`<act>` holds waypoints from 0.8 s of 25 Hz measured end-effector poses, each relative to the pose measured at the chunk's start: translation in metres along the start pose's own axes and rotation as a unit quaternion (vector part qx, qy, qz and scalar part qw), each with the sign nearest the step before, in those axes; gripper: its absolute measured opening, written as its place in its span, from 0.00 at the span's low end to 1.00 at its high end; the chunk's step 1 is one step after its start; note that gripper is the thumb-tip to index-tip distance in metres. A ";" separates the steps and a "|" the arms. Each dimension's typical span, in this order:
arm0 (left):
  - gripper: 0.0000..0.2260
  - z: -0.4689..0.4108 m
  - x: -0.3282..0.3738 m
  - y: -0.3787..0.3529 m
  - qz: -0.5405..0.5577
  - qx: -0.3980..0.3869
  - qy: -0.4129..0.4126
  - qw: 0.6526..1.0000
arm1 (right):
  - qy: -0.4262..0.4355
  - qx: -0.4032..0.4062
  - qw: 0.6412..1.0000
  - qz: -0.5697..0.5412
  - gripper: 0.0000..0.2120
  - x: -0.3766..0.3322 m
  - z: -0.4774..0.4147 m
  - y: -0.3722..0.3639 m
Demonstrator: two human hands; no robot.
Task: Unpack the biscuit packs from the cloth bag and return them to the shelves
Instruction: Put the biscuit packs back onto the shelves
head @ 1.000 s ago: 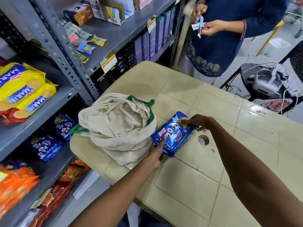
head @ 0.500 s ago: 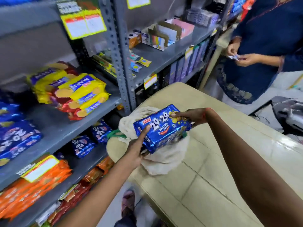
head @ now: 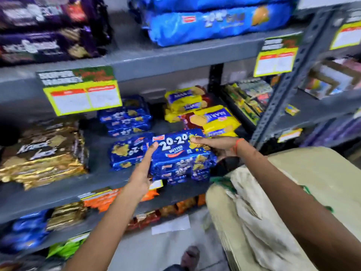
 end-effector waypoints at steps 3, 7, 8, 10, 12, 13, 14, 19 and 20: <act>0.17 -0.018 0.016 0.049 0.028 0.030 -0.009 0.999 | -0.026 -0.205 0.965 0.159 0.40 -0.018 0.014 -0.100; 0.19 -0.039 0.028 0.100 0.027 0.055 -0.011 0.998 | -0.025 -0.324 0.914 0.244 0.33 -0.038 0.038 -0.191; 0.19 -0.044 0.031 0.109 0.027 0.054 -0.013 0.998 | -0.024 -0.323 0.917 0.233 0.30 -0.038 0.034 -0.200; 0.16 -0.054 0.040 0.121 0.037 0.050 -0.017 0.998 | -0.014 -0.303 0.922 0.240 0.28 -0.038 0.026 -0.218; 0.17 -0.061 0.049 0.130 0.028 0.067 -0.006 0.997 | 0.002 -0.285 0.927 0.244 0.29 -0.042 0.025 -0.231; 0.20 -0.065 0.052 0.134 0.016 0.078 -0.001 0.997 | 0.005 -0.281 0.928 0.243 0.29 -0.043 0.022 -0.236; 0.24 -0.069 0.055 0.137 0.004 0.090 0.000 0.996 | 0.009 -0.277 0.929 0.245 0.30 -0.043 0.020 -0.240; 0.33 -0.078 0.055 0.135 0.021 0.077 -0.007 0.997 | 0.014 -0.210 0.943 0.258 0.40 -0.047 0.012 -0.246; 0.34 -0.079 0.053 0.135 0.026 0.075 -0.004 0.997 | 0.008 -0.204 0.947 0.247 0.41 -0.046 0.012 -0.247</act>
Point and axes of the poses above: each hand's wrist, its own z-axis away from the middle knuckle, its own y-axis out of the back of the hand, x = y × z, the point moved 5 cm from there along -z, towards the middle knuckle, and after that the axes turned 12 degrees about -z, right-handed, at the moved point
